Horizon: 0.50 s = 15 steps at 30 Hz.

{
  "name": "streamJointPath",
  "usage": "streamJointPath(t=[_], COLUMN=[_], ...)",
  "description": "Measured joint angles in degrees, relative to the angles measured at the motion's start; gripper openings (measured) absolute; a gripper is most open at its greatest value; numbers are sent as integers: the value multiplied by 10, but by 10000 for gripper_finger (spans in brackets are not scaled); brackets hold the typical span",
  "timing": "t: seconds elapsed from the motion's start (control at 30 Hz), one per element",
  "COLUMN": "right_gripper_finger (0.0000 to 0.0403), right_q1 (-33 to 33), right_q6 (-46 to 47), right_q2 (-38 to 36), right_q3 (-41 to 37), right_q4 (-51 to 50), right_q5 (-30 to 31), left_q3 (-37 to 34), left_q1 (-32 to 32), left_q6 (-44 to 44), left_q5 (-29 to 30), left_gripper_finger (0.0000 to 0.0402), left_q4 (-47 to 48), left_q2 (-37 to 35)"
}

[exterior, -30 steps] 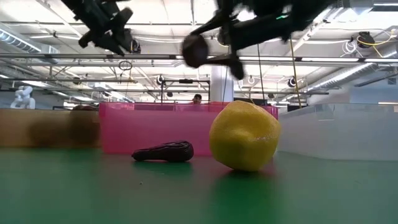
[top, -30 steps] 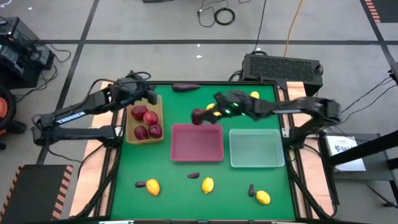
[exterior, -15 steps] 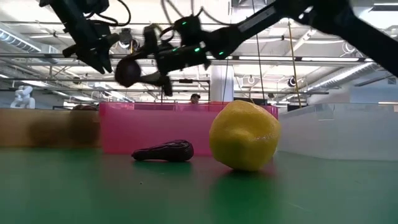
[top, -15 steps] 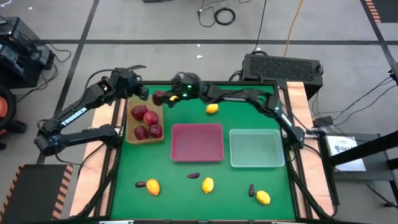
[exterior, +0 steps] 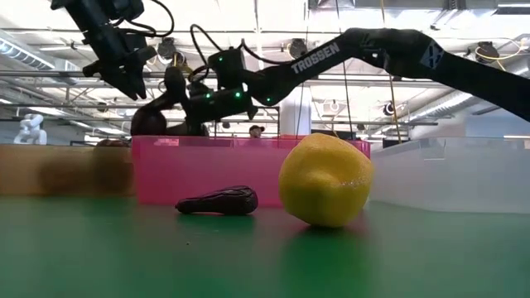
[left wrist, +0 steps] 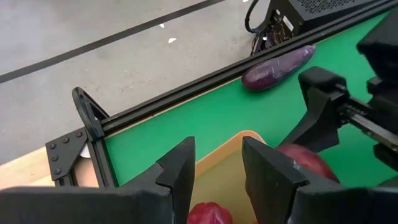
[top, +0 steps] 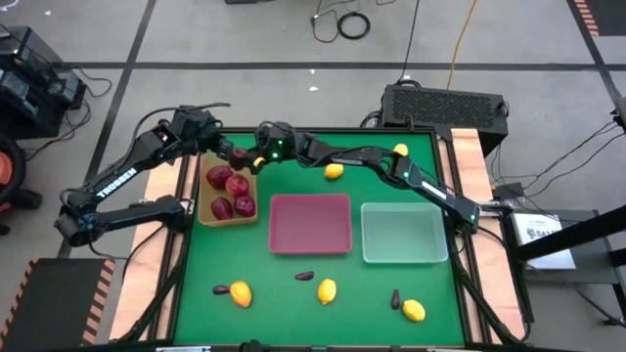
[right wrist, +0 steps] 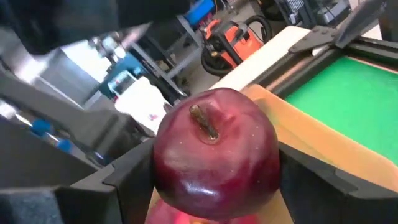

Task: Sort produce into baskets
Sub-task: Put the red apple into the orange bin, then put the violet eggplant into the pink bin

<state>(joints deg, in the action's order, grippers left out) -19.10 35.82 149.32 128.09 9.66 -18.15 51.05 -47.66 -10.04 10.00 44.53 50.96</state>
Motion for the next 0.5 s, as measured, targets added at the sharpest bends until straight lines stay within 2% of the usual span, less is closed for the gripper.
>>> streamJointPath(t=[0.17,0.33,0.5], right_gripper_finger=[306,350,369], right_q1=[0,-4,-8], right_q6=[-87,-72,-75], right_q2=[0,0,0], right_q3=[1,1,1], right_q4=[3,-1,-3], right_q5=[0,-2,0], left_q3=[0,0,0], left_q1=[0,0,0], left_q6=[0,0,0], left_q5=[0,1,6], left_gripper_finger=[141,141,141], left_q4=[0,-3,-6], left_q2=[0,0,0])
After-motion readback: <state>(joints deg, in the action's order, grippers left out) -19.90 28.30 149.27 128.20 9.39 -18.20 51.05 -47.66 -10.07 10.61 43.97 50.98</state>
